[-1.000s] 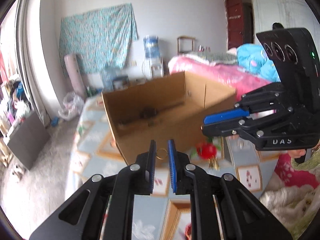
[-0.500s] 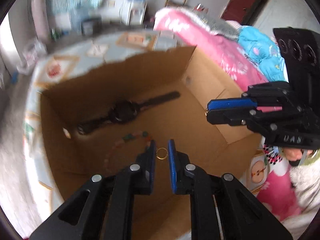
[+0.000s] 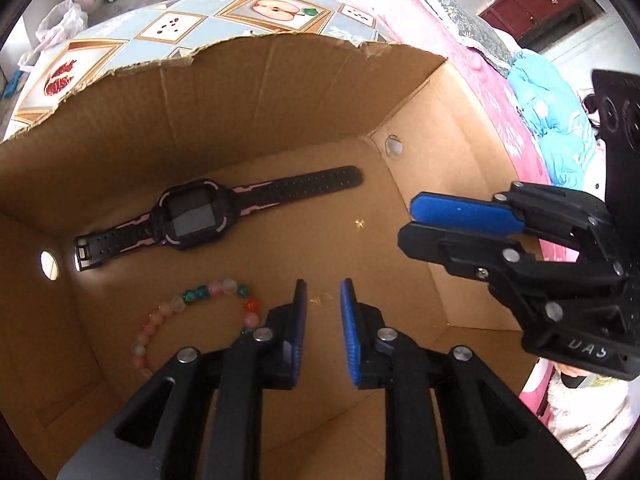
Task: Organize jewelry
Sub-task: 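Carry the gold ring into the box and open the left gripper, then withdraw both grippers from the box toward the orange bracelet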
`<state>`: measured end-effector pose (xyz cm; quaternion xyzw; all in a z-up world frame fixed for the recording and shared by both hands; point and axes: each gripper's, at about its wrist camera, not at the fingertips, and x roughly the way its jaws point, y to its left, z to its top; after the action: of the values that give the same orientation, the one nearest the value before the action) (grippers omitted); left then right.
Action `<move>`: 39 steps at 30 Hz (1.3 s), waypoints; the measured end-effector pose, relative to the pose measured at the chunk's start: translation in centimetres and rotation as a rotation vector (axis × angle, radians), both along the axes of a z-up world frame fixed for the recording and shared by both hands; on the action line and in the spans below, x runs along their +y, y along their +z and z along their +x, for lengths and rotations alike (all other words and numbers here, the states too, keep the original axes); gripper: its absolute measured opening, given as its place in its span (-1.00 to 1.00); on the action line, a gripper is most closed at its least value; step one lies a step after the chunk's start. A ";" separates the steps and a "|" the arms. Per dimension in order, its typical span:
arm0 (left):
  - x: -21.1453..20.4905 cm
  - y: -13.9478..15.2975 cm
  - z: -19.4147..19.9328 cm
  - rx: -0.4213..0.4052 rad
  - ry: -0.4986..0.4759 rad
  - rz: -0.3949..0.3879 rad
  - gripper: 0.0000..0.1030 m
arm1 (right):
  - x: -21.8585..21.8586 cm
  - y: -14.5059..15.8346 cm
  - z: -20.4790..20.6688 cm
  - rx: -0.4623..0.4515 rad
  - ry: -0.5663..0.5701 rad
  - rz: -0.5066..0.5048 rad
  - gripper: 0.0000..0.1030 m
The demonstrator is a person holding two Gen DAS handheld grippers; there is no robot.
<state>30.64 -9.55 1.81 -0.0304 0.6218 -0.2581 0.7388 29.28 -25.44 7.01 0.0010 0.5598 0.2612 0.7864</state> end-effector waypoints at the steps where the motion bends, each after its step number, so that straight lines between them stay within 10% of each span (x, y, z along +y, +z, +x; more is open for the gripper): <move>1: -0.1 0.0 0.0 -0.003 0.000 0.007 -0.60 | 0.0 0.3 -0.3 -0.013 -0.001 -0.008 -0.58; 11: 1.1 3.5 -1.3 -0.148 0.029 -0.030 -0.59 | -1.6 3.0 -2.0 -0.111 -0.039 0.028 -0.41; 21: 6.8 12.8 -13.1 -0.594 -0.006 -0.118 -0.22 | -4.2 10.3 -11.2 -0.387 -0.046 0.201 0.02; 30: 11.8 8.6 -22.7 -0.633 0.083 -0.084 0.04 | -4.1 7.6 -19.3 -0.426 -0.039 0.267 0.04; 39: 11.2 -0.4 -25.2 -0.492 0.128 -0.032 0.07 | -1.8 -1.6 -21.3 -0.190 -0.107 0.215 0.04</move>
<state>5.44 1.66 1.42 -0.0178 0.4158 -0.2204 0.8822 7.94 -27.27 5.41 0.0905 0.4507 0.2762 0.8441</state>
